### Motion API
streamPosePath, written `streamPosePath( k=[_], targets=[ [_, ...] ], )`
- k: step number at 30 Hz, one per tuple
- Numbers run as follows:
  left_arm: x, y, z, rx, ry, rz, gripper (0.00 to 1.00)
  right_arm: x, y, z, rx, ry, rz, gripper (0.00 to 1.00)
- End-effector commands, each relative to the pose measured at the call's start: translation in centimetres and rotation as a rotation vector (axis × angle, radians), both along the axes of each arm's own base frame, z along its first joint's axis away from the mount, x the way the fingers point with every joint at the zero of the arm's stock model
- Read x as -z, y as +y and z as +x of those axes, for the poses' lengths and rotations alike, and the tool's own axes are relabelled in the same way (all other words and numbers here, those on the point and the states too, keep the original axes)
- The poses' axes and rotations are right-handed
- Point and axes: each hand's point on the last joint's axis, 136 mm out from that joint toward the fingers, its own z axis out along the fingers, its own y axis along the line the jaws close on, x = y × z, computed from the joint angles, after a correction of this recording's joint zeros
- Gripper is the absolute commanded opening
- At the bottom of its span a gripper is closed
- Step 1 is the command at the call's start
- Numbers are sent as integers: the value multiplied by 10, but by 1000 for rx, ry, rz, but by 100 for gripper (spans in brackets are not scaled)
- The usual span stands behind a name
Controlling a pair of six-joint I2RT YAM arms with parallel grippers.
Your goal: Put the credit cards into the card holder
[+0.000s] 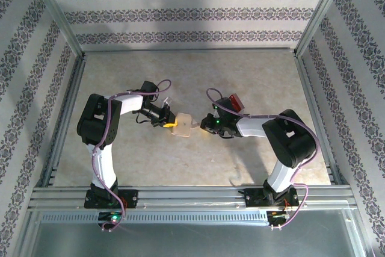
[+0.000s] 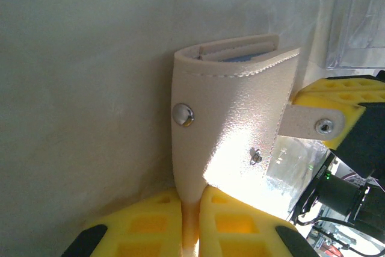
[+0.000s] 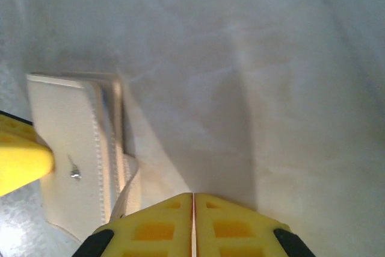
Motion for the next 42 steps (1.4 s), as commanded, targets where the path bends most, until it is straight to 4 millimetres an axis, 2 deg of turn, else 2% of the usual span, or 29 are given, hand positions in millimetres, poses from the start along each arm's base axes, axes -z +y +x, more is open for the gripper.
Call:
streamPosePath(
  k=[1, 8, 21, 35, 42],
  targets=[
    [7, -1, -5, 28, 11, 40, 11, -18, 16, 8, -31, -59, 47, 10],
    [7, -4, -6, 40, 10, 37, 11, -25, 25, 6, -54, -67, 73, 11],
    [4, -6, -8, 50, 4, 31, 11, -31, 58, 8, -123, -68, 118, 13],
    [6, -7, -8, 52, 14, 31, 11, -21, 72, 8, -149, -40, 118, 14],
    [7, -7, -8, 54, 16, 30, 11, -16, 68, 5, -157, -35, 70, 14]
  ],
)
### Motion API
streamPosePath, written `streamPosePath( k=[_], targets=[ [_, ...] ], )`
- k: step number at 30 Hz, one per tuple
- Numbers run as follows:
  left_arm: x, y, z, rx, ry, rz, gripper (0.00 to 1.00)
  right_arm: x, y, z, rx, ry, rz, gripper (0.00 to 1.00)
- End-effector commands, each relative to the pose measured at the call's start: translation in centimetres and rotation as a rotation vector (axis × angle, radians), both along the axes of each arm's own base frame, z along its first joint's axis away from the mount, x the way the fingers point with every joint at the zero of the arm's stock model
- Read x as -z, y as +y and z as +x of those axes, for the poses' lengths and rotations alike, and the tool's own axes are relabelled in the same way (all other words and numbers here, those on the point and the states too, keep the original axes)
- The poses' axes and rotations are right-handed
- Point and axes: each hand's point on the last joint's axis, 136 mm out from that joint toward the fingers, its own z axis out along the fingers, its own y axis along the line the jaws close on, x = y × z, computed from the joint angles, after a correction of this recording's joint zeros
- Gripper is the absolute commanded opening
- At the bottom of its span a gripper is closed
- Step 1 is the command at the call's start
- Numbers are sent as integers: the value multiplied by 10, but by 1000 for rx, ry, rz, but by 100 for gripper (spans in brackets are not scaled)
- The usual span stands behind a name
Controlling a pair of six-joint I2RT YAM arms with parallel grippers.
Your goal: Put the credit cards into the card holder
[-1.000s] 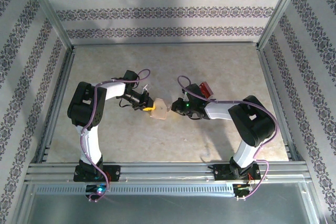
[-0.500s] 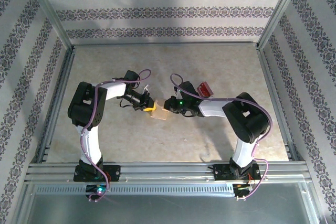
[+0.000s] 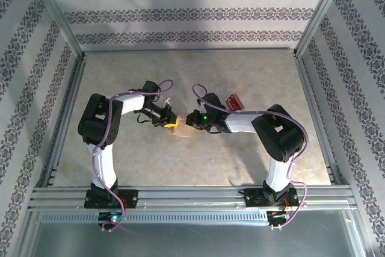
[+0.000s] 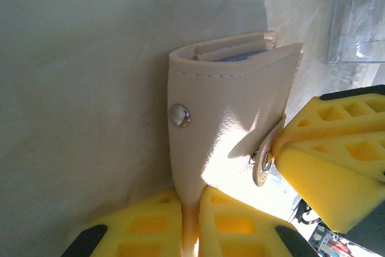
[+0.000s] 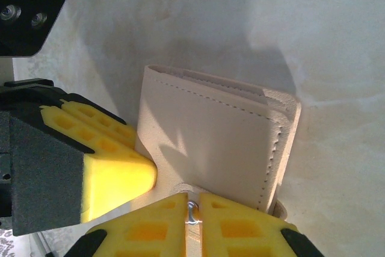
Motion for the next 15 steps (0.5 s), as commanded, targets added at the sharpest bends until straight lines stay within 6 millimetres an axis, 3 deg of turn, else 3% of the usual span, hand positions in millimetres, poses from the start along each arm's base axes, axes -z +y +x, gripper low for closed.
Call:
streamPosePath(
  k=[1, 15],
  targets=[
    [7, -2, -7, 29, 23, 23, 11, 3, 5, -5, -30, -1, -40, 14],
    [9, -1, -7, 30, 29, 29, 11, 11, -10, -15, -97, -44, -303, 14]
  ],
)
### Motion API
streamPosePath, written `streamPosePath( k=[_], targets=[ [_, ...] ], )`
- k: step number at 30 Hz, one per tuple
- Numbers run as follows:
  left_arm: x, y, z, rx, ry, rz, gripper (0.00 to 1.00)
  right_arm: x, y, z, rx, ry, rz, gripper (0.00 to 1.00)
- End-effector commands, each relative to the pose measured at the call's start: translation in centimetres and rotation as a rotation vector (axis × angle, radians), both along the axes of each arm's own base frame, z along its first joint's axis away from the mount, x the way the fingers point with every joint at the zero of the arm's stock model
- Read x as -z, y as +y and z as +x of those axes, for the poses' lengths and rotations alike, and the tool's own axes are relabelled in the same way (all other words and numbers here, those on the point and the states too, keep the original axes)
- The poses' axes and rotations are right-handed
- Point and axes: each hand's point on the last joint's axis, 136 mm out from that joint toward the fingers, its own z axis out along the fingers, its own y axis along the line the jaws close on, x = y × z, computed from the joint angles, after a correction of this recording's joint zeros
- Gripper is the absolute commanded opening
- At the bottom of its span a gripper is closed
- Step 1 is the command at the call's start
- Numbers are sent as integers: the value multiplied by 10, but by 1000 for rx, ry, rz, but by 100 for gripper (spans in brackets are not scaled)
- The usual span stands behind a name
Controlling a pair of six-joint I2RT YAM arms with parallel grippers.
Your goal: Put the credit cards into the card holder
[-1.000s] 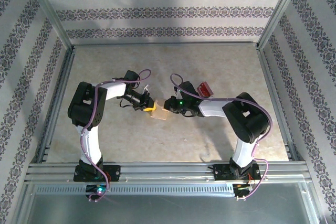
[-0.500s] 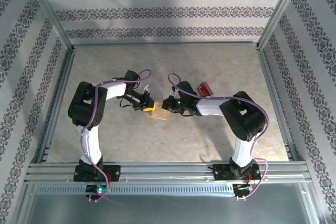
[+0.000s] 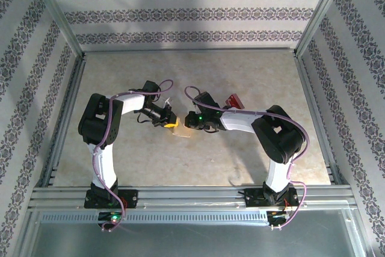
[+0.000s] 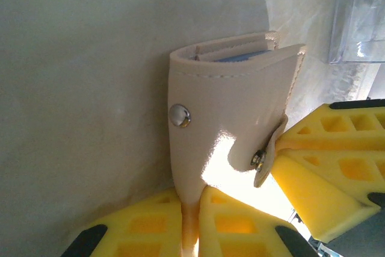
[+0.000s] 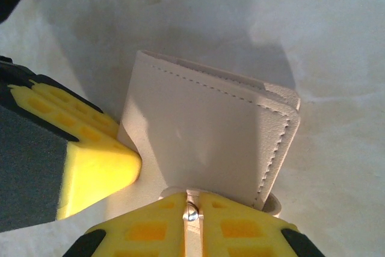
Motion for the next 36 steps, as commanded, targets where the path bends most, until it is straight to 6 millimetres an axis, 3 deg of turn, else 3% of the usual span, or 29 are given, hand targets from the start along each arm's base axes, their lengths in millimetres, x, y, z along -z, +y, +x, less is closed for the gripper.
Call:
streamPosePath(
  k=[1, 18, 29, 36],
  targets=[
    [9, -1, -7, 28, 27, 27, 11, 9, -9, -10, -34, 12, -115, 15],
    [8, -1, -8, 29, 22, 25, 11, 31, 7, -3, -72, 53, -185, 14],
    [7, -2, -9, 29, 22, 22, 11, 52, -6, -8, -96, 110, -319, 14],
    [7, -2, -8, 27, 25, 22, 11, 47, -6, -7, -104, 101, -339, 14]
  ],
)
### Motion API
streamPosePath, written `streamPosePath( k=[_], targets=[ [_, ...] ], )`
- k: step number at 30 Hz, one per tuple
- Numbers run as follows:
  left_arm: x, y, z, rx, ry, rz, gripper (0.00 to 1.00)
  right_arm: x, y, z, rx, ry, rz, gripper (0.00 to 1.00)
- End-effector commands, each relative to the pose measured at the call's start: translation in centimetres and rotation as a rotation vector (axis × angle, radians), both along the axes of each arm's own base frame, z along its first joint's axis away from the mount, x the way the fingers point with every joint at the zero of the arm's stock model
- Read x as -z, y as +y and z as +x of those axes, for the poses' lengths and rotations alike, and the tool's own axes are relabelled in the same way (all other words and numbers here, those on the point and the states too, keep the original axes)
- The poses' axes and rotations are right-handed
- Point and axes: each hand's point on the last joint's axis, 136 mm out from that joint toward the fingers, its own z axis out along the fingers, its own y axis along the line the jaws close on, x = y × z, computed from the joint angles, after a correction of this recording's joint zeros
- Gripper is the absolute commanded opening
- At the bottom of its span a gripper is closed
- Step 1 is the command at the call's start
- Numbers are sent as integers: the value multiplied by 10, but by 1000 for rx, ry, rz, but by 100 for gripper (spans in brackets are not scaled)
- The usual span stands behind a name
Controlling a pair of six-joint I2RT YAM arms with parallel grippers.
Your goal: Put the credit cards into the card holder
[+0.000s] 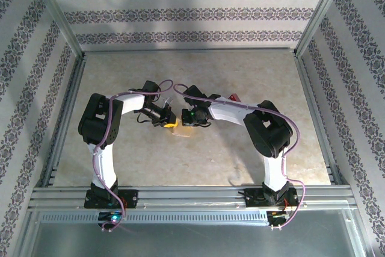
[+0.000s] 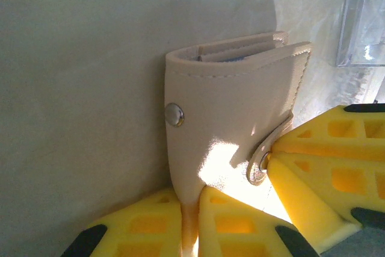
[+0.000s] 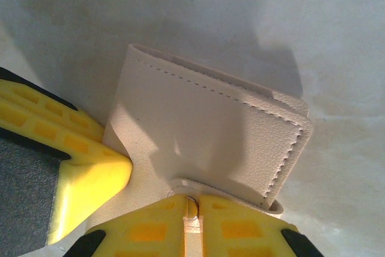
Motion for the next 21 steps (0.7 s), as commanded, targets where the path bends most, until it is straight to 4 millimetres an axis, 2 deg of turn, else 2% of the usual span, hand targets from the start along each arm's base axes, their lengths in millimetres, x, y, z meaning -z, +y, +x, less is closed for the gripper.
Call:
streamPosePath(
  k=[1, 3, 10, 13, 16, 21],
  targets=[
    [6, -4, -9, 31, 30, 5, 11, 37, -13, -11, -24, 27, -125, 14],
    [5, -4, -10, 31, 29, 6, 11, 24, -13, -11, -31, 11, -125, 15],
    [-4, -4, -7, 36, -12, 3, 10, -87, -26, -12, -34, -204, -82, 23],
    [-7, -4, -6, 27, -35, 1, 9, -118, -41, -21, -26, -279, -55, 27],
    [-14, -6, -3, 10, -53, -17, 9, -135, -65, -31, -1, -344, -69, 30],
    [-27, -9, 1, -31, -83, -59, 9, -146, -107, -46, 74, -421, -99, 39]
  ],
)
